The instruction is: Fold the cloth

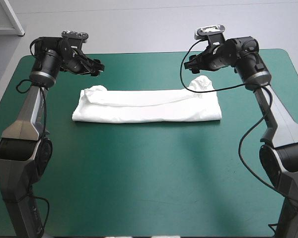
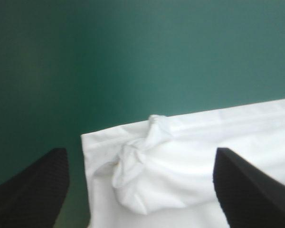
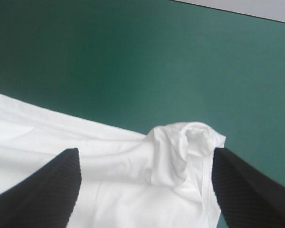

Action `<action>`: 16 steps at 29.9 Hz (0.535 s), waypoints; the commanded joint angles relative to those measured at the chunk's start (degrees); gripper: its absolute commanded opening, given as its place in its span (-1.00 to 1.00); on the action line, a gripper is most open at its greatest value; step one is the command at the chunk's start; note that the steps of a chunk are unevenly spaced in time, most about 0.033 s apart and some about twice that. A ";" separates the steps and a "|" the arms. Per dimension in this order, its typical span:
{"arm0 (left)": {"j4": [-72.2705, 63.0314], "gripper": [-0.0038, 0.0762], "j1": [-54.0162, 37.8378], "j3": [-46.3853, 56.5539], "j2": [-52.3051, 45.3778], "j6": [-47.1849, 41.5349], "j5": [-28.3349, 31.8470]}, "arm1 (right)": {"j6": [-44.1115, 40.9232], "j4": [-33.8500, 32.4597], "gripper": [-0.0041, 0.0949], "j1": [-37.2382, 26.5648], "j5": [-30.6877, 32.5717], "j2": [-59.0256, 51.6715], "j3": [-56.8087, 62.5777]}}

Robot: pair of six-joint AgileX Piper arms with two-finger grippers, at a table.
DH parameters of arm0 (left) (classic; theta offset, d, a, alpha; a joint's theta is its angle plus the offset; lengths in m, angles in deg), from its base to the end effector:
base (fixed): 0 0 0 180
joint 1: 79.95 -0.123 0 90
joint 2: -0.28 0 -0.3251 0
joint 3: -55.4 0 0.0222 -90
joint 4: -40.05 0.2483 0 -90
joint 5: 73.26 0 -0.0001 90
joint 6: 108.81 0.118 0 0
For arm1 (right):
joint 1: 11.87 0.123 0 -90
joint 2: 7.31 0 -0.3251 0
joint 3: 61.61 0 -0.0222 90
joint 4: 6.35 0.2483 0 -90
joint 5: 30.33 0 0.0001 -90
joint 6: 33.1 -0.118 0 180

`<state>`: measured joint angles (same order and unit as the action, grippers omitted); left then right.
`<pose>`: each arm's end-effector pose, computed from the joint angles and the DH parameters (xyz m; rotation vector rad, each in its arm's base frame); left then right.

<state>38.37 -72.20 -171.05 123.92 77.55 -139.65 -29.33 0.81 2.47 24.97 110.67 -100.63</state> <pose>0.4824 -0.0688 0.3754 0.3042 2.4874 -0.0485 0.4584 0.1297 0.3978 -0.3372 2.3234 0.2466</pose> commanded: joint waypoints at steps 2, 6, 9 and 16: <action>-6.57 0.14 3.49 -6.56 -3.54 0.71 -4.51 | -1.26 1.62 0.53 -0.48 1.97 -4.69 -1.71; -9.23 -0.68 7.80 -6.59 -3.10 2.38 -4.65 | 1.09 7.62 0.53 -2.73 5.07 -4.81 -1.62; -9.23 -0.85 11.27 -6.18 -2.16 2.98 -4.54 | 2.04 10.69 0.53 -6.33 8.24 -4.81 -1.49; -9.33 -0.85 17.73 -5.00 2.01 1.78 -6.20 | 5.43 17.87 0.53 -16.49 12.31 -4.81 -1.49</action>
<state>30.05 -56.55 -175.01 127.55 80.36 -144.65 -25.19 15.21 -10.69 38.45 109.40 -100.63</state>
